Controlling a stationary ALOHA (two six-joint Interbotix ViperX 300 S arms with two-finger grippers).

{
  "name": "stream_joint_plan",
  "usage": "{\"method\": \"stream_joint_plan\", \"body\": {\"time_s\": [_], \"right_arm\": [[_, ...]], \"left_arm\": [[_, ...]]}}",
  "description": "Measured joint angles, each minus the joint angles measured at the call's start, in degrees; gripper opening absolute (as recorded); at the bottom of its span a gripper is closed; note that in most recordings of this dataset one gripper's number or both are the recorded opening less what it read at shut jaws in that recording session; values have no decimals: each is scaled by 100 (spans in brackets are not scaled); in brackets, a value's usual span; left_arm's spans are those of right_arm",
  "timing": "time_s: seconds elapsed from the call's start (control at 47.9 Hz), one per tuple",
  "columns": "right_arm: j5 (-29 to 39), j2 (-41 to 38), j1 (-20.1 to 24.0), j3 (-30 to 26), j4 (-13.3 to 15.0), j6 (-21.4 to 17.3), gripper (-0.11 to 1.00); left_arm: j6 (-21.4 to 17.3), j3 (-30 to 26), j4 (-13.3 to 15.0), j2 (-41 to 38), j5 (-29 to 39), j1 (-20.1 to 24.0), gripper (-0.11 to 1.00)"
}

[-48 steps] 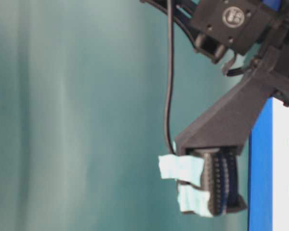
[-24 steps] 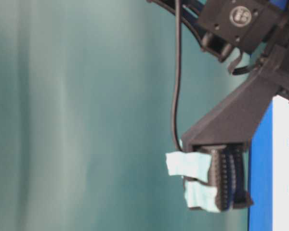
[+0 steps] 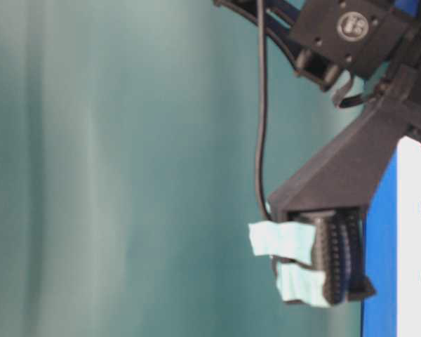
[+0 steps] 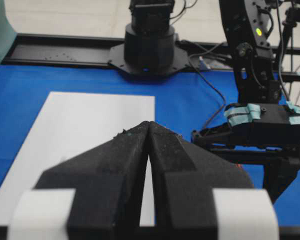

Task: Touch the tip of the soldering iron to the mark.

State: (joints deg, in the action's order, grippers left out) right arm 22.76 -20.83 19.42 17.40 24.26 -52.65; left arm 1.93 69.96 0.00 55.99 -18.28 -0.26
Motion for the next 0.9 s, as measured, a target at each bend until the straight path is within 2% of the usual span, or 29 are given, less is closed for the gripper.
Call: {"method": "stream_joint_plan", "body": {"time_s": [0.209, 0.669, 0.898], "right_arm": [[237, 105, 9, -9, 0, 0, 89], [1819, 1670, 185, -9, 9, 9, 89], [2074, 1881, 229, -9, 18, 18, 89]], "left_arm": [[0, 0, 9, 9, 0, 0, 0], [0, 0, 0, 97, 79, 0, 0], [0, 0, 0, 123, 123, 0, 0]]}}
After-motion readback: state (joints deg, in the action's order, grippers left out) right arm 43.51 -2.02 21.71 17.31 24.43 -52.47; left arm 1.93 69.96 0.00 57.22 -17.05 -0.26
